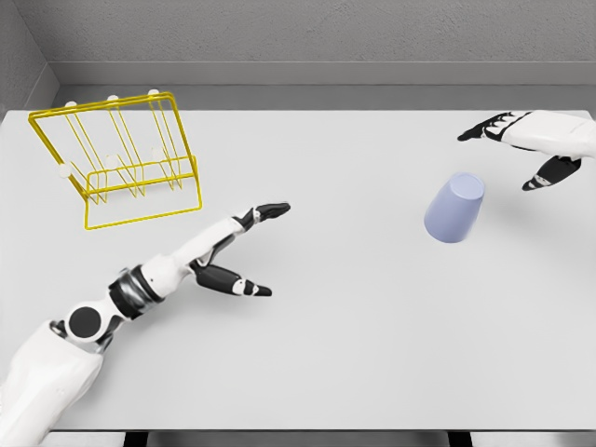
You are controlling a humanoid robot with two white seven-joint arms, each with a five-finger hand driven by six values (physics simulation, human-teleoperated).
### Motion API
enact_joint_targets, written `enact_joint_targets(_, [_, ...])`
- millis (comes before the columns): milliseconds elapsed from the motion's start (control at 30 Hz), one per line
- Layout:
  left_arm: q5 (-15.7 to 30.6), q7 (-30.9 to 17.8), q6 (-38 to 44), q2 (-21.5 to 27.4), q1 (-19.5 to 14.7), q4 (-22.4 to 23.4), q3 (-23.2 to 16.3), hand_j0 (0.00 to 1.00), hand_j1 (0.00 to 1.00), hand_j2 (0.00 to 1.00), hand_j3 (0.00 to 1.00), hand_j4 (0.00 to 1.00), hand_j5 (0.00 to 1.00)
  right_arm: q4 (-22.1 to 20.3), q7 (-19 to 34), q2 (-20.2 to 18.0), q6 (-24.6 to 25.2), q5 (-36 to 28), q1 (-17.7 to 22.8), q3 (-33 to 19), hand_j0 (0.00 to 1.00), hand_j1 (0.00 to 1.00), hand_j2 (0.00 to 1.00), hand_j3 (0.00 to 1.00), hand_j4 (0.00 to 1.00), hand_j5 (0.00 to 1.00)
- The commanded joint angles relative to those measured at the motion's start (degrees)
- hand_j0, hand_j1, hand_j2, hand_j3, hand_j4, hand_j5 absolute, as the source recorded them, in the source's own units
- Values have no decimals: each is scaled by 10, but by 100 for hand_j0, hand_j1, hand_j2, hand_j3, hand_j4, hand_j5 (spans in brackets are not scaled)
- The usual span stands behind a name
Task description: Place the cup on the cup holder with both arms
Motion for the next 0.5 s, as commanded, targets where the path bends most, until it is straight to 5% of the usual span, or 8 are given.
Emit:
enact_joint_targets(0, [-17,0,14,0,0,8,-1,100,100,100,100,100,100,-2,0,-1,1,-4,0,-1,100,100,100,100,100,100])
enact_joint_targets(300, [-12,-3,12,2,-3,4,4,100,100,100,100,100,100,-29,-24,-19,1,-3,-4,3,100,100,100,100,100,100])
enact_joint_targets(467, [2,0,13,3,1,3,24,100,100,100,100,100,100,-88,-20,-40,1,-3,0,7,100,100,100,100,100,100])
